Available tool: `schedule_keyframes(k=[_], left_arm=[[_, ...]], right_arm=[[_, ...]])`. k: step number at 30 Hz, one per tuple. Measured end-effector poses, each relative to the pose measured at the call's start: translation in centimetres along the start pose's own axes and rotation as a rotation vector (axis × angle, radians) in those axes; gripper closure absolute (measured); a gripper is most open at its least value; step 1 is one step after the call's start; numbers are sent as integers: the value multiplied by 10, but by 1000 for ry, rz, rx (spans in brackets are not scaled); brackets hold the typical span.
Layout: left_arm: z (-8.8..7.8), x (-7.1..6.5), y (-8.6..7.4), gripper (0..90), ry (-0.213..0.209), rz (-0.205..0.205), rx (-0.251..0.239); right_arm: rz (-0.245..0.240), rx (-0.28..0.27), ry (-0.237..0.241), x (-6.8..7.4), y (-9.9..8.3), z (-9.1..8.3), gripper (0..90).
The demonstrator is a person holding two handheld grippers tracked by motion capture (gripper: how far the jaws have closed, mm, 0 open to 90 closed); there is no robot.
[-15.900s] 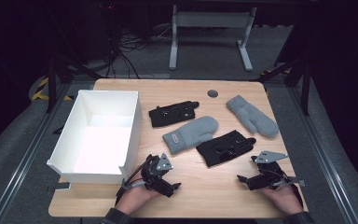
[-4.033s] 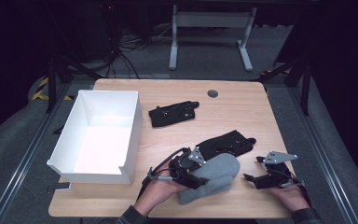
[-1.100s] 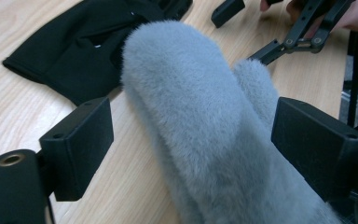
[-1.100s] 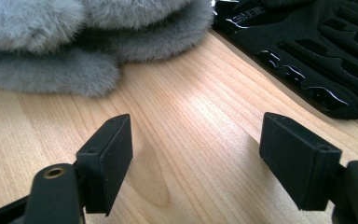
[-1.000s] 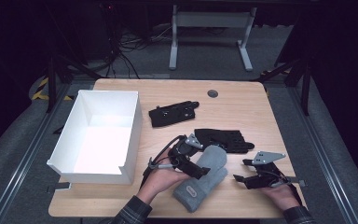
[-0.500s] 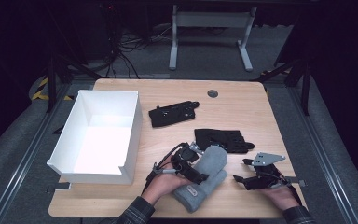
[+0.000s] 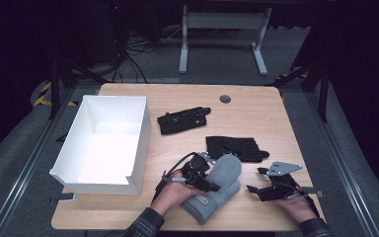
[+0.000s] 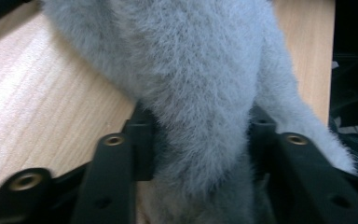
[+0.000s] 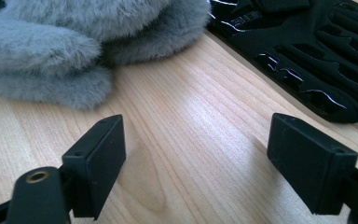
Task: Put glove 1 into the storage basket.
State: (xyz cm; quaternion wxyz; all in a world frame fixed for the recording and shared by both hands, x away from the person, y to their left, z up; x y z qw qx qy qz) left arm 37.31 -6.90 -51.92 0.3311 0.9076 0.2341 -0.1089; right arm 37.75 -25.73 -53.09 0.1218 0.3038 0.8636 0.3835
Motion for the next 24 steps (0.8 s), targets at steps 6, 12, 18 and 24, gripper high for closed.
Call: schedule_keyframes(k=[6,12,18,24], left_arm=[[-3,-2,1,727,-2,4,2],[-15,-6,5,747,0,11,-29],[-34,-6,10,745,30,29,-80],[-55,-6,15,744,62,37,-116]], right_arm=[[1,1,-1,0,0,0,195],[2,1,-1,0,0,0,194],[3,2,-1,0,0,0,185],[1,3,-1,-1,0,1,174]])
Point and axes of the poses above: each handheld gripper's, and its own axes: z roughly forward along the jaws, y roughly out of its top, x roughly to its left, the point moved 9 cm from there along z, roughly forward along the jaws, and after that the axes turned 4 degrees about y, right-handed, at the moved point
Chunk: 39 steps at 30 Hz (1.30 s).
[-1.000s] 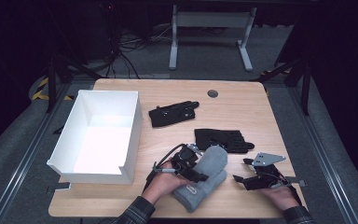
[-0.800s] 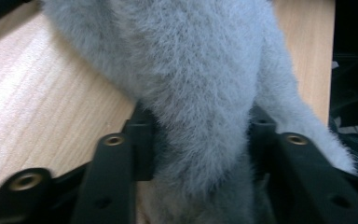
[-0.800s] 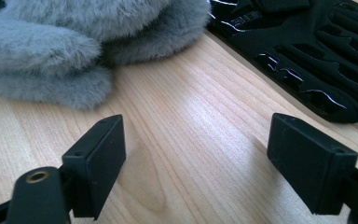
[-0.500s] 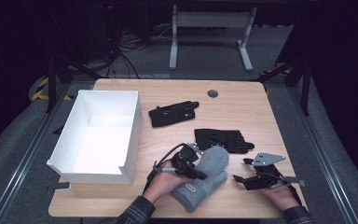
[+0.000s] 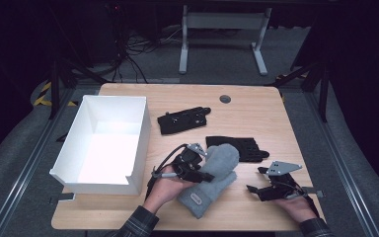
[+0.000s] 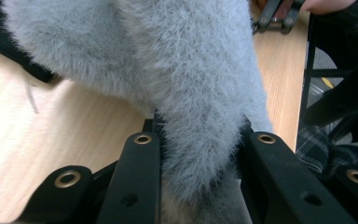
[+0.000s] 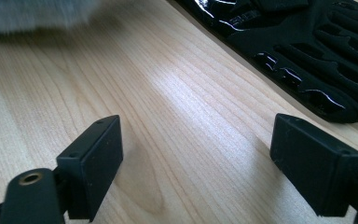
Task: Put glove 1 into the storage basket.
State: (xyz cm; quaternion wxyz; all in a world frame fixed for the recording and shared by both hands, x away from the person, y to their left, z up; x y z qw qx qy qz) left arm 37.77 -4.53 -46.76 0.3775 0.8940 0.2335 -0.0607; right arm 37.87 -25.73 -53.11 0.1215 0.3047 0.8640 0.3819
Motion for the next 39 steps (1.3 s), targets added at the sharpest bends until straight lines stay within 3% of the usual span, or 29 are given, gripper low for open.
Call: schedule_keyframes(k=[10,18,31,32,39], left_arm=[[-27,3,12,742,50,-4,-29],[-59,4,27,740,91,5,-57],[-127,20,47,738,143,-22,-140],[-127,20,47,738,143,-22,-140],[-168,35,49,736,190,-49,-194]], right_arm=[[0,3,-8,-1,0,0,161],[0,3,-10,-1,0,1,157],[1,4,-10,-1,0,1,155],[1,4,-10,-1,0,1,155],[4,4,-9,-1,0,1,154]])
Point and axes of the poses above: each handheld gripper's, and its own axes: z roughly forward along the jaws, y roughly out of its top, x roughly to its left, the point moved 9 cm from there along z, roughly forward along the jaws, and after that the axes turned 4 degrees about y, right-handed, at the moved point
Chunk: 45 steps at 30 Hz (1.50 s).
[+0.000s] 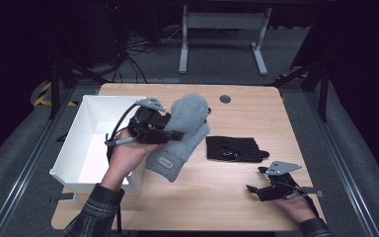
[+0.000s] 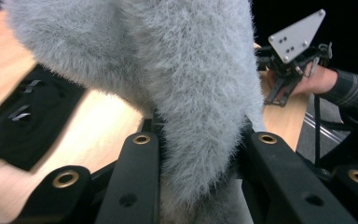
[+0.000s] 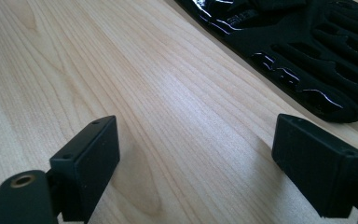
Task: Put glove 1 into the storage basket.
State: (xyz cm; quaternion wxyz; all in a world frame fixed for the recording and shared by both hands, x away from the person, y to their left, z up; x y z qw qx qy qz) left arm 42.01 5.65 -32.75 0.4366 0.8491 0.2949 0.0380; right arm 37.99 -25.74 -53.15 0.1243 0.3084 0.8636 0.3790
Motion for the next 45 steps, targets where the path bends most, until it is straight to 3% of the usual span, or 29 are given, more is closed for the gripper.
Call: schedule_keyframes(k=[8,15,24,30,45], left_arm=[[-40,25,-2,737,79,-33,-32],[-70,46,-13,737,121,-80,-68],[-93,68,-33,737,175,-140,-83],[-96,82,-52,737,202,-184,-68],[-80,119,-98,737,272,-295,13]], right_arm=[[1,0,-1,0,0,0,153],[0,1,-3,0,0,0,152],[2,1,-5,0,0,0,152],[3,1,-5,-1,0,0,152],[5,1,-9,-1,1,1,151]])
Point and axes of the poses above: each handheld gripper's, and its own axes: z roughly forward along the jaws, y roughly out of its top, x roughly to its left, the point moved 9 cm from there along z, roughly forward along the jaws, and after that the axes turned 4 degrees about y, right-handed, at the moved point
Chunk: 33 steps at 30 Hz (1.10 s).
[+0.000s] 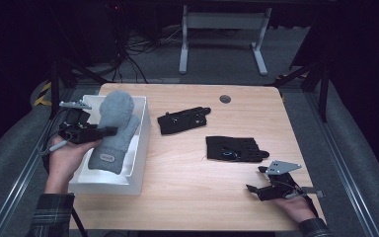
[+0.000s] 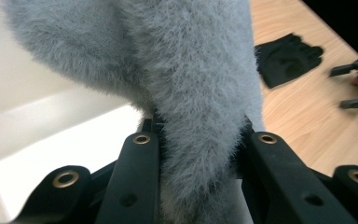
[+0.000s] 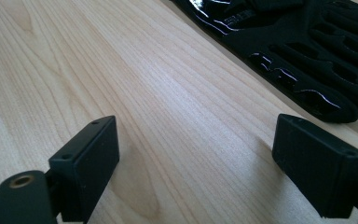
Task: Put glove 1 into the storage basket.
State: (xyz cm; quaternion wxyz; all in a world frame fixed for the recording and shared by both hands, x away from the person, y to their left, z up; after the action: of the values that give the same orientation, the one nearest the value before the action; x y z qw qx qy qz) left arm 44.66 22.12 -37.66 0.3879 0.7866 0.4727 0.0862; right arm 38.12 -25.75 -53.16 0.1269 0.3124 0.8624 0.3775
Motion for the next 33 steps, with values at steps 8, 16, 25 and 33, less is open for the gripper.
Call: schedule_keyframes(k=[8,16,25,33], left_arm=[[22,22,-21,737,43,-46,69],[45,38,-36,736,47,-93,121],[65,50,-47,731,47,-125,183],[81,62,-59,709,78,-143,245]], right_arm=[[0,0,0,0,0,0,150],[0,0,-1,0,0,0,151],[0,0,-1,0,0,0,150],[0,0,-1,0,0,0,150]])
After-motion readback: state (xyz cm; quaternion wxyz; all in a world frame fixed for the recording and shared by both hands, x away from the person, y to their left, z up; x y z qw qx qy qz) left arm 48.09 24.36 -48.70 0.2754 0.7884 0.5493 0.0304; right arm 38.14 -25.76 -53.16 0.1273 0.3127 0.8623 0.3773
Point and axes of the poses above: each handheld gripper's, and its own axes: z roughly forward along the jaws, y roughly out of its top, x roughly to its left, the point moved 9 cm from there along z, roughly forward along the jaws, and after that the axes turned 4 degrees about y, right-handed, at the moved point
